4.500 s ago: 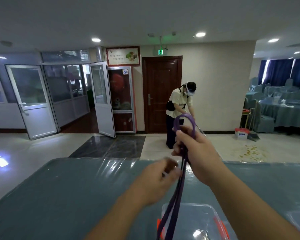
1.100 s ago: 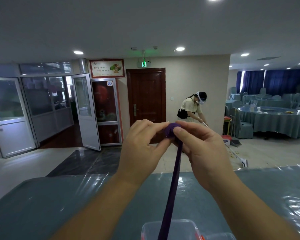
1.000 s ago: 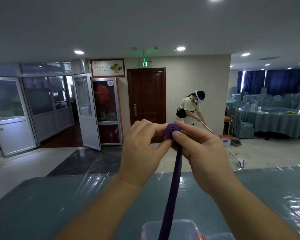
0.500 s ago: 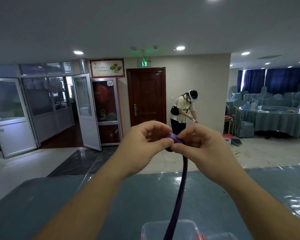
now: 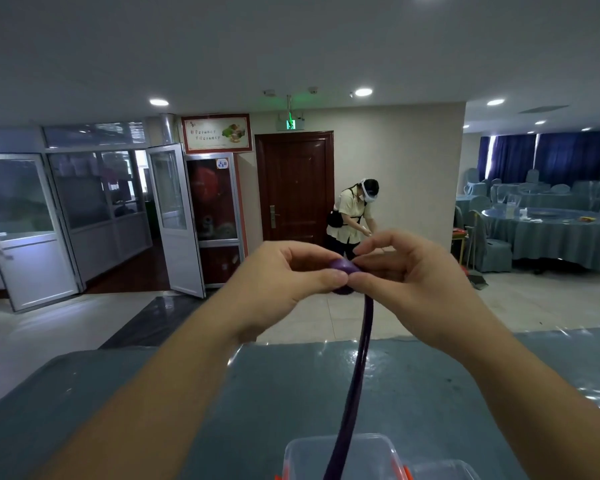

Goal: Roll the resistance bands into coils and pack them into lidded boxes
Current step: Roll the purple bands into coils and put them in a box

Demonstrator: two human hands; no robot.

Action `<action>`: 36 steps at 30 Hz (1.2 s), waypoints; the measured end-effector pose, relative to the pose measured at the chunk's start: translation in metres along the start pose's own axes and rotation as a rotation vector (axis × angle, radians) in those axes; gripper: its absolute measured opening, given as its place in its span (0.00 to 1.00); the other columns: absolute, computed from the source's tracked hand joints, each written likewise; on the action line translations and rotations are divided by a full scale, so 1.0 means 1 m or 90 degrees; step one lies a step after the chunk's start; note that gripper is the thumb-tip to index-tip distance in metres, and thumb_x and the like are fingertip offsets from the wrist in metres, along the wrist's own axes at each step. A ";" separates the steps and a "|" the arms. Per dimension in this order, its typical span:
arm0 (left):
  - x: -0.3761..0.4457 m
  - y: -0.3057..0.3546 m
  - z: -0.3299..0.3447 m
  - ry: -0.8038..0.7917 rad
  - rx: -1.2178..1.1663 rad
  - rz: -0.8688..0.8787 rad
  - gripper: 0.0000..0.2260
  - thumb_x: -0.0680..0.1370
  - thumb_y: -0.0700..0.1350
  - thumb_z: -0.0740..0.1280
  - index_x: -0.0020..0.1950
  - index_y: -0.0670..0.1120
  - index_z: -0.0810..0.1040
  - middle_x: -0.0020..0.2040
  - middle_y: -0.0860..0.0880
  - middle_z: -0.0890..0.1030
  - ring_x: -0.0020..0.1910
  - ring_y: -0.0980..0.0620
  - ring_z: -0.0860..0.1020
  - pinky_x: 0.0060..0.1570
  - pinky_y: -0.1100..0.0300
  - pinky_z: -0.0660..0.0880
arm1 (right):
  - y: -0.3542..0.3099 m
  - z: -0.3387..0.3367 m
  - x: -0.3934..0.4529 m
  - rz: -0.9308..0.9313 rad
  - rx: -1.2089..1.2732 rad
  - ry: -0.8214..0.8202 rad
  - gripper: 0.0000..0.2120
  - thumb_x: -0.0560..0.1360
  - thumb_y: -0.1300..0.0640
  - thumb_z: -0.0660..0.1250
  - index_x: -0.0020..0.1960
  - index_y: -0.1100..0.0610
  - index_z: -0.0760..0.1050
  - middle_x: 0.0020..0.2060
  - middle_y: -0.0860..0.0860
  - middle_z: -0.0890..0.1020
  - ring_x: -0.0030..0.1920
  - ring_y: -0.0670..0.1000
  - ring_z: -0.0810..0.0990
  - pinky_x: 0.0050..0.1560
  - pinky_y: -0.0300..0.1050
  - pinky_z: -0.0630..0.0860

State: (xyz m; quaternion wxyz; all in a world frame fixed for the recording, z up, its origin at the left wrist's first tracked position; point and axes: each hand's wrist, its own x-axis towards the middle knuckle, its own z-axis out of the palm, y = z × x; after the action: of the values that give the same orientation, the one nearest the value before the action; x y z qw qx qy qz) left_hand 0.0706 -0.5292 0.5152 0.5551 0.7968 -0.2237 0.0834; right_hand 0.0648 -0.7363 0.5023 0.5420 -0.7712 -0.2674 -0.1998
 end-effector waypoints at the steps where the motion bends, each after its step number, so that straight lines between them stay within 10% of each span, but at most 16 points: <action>1: 0.000 0.002 -0.001 0.006 -0.048 0.003 0.11 0.78 0.41 0.74 0.60 0.46 0.86 0.53 0.48 0.88 0.56 0.50 0.86 0.62 0.52 0.80 | -0.001 0.001 0.000 -0.010 0.032 0.025 0.10 0.72 0.59 0.78 0.52 0.51 0.83 0.44 0.46 0.89 0.47 0.45 0.89 0.51 0.39 0.84; 7: 0.000 -0.006 0.018 0.074 -0.346 0.002 0.17 0.71 0.44 0.73 0.60 0.41 0.84 0.54 0.42 0.88 0.57 0.47 0.86 0.57 0.59 0.82 | 0.002 0.013 -0.005 -0.024 0.195 0.093 0.14 0.74 0.64 0.76 0.55 0.48 0.85 0.47 0.46 0.90 0.50 0.47 0.89 0.54 0.39 0.83; 14: -0.004 -0.003 0.001 -0.009 0.108 -0.004 0.08 0.78 0.46 0.75 0.56 0.54 0.85 0.50 0.56 0.87 0.51 0.60 0.84 0.48 0.69 0.80 | -0.002 -0.005 -0.005 -0.016 -0.075 -0.060 0.14 0.75 0.61 0.76 0.54 0.43 0.85 0.45 0.39 0.88 0.48 0.41 0.87 0.52 0.33 0.82; 22: 0.000 -0.015 0.028 0.035 -0.364 -0.056 0.15 0.74 0.41 0.73 0.60 0.39 0.83 0.55 0.41 0.87 0.55 0.47 0.86 0.56 0.59 0.82 | 0.009 0.008 -0.009 -0.003 0.136 0.112 0.11 0.73 0.63 0.76 0.53 0.50 0.86 0.45 0.47 0.90 0.49 0.48 0.89 0.54 0.45 0.84; 28: 0.002 -0.008 0.015 0.015 0.023 -0.020 0.08 0.78 0.44 0.75 0.57 0.53 0.86 0.51 0.55 0.88 0.52 0.57 0.85 0.50 0.63 0.82 | 0.008 -0.009 -0.006 0.013 -0.025 -0.004 0.11 0.75 0.61 0.76 0.54 0.49 0.86 0.45 0.44 0.89 0.48 0.44 0.88 0.55 0.43 0.85; 36: 0.005 -0.009 0.035 0.068 -0.314 -0.046 0.11 0.80 0.37 0.70 0.61 0.39 0.82 0.55 0.41 0.87 0.56 0.44 0.86 0.54 0.57 0.84 | 0.014 0.001 -0.007 0.011 0.189 0.104 0.13 0.74 0.66 0.75 0.54 0.52 0.85 0.46 0.48 0.90 0.50 0.48 0.89 0.54 0.40 0.84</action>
State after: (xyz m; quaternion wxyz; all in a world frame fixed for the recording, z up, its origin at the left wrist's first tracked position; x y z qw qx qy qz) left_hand 0.0752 -0.5605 0.4963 0.7462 0.6393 -0.1792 0.0486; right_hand 0.0678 -0.7406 0.4877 0.6715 -0.6662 -0.2426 -0.2153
